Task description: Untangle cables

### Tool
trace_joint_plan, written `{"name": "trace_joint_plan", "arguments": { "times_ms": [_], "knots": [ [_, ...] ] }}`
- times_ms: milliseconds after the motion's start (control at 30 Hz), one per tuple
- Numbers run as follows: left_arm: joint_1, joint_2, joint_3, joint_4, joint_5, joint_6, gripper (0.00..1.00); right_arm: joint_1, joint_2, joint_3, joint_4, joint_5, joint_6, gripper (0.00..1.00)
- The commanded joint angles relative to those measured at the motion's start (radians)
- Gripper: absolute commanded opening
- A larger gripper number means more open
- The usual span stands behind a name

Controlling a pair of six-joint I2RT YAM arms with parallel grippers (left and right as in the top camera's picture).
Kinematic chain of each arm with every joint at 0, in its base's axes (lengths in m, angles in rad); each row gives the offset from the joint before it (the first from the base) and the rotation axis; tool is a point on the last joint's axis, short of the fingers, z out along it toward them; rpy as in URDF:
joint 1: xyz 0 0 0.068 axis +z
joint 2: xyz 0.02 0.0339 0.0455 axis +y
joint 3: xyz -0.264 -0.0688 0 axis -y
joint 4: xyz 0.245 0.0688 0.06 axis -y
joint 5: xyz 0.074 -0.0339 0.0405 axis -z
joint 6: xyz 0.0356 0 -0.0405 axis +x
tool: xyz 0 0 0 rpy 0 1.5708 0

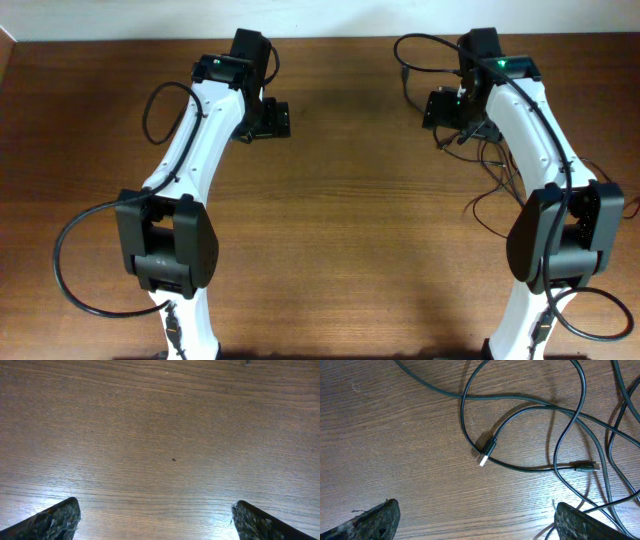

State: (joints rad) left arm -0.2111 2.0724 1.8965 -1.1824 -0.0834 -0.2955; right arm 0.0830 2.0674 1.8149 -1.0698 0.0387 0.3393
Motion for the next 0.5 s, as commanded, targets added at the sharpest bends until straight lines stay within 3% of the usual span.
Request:
{"name": "trace_joint_plan", "arguments": {
  "times_ms": [0, 467],
  "knots": [
    [-0.003, 0.006, 0.016, -0.001, -0.011, 0.011, 0.99, 0.002, 0.003, 0.001, 0.0, -0.005, -0.002, 0.98],
    [-0.003, 0.011, 0.016, -0.001, -0.011, 0.011, 0.99, 0.002, 0.003, 0.001, 0.0, -0.005, -0.002, 0.98]
  ]
}}
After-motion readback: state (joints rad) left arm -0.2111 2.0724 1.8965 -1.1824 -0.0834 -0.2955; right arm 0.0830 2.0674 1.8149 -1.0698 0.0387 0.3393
